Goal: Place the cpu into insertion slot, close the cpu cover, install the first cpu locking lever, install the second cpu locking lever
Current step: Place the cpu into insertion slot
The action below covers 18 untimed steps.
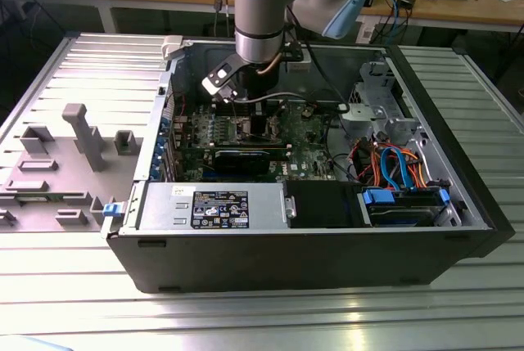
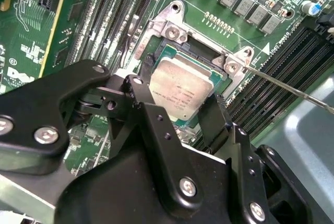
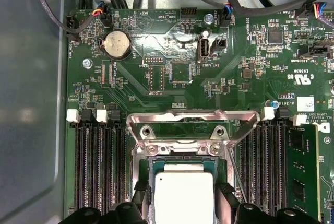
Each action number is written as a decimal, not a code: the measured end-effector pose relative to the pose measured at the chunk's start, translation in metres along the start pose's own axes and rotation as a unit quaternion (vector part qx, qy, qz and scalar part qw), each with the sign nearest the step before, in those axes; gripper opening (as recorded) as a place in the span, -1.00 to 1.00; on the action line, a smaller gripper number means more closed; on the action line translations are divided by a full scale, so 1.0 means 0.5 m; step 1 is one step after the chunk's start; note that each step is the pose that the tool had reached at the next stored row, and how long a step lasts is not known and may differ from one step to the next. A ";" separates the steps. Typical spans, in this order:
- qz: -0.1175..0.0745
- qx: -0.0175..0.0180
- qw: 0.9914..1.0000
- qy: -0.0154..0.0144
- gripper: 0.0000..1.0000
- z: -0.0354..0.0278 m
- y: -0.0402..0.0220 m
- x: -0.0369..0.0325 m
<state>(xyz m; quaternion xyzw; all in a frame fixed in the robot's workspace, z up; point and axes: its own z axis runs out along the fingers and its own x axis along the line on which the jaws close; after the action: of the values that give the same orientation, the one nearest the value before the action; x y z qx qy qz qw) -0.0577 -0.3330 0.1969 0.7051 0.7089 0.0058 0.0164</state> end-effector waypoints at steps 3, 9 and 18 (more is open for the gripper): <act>0.000 0.000 1.000 0.000 0.24 -0.020 0.001 -0.001; 0.000 0.000 1.000 0.000 -0.05 -0.033 0.002 0.003; -0.001 0.000 1.000 -0.004 -0.79 -0.049 0.003 0.005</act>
<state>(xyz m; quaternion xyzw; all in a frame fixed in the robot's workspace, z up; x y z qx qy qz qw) -0.0569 -0.3303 0.2212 0.7047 0.7093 0.0028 0.0189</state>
